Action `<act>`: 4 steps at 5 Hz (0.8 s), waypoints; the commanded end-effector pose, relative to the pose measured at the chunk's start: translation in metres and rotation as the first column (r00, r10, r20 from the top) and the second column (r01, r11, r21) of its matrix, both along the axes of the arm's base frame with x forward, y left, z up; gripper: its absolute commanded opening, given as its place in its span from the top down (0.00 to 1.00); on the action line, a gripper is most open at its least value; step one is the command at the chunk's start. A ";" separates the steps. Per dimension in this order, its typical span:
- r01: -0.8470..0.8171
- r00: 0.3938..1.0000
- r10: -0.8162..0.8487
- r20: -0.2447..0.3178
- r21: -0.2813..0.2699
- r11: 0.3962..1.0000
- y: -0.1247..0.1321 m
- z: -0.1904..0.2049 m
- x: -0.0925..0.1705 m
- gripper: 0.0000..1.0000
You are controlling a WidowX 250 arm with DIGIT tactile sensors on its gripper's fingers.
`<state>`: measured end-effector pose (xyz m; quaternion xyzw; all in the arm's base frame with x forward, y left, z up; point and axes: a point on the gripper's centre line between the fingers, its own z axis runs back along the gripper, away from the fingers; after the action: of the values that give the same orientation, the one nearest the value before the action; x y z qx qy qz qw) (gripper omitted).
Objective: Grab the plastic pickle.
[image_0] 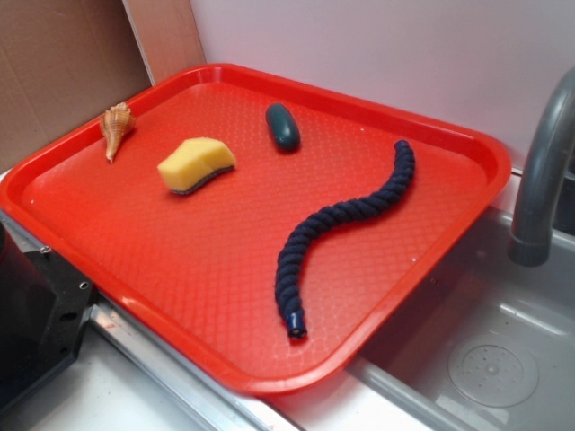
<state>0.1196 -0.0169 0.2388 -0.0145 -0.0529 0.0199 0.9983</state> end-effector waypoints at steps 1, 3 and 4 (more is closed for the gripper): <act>-0.319 0.947 0.319 0.022 0.003 0.948 -0.001 -0.091 0.101 0.00; -0.638 0.764 0.643 0.060 -0.078 0.766 0.024 -0.151 0.197 0.00; -0.638 0.767 0.640 0.041 -0.054 0.768 0.027 -0.170 0.213 0.00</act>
<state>0.3212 -0.0022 0.0507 -0.0017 -0.0552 0.3582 0.9320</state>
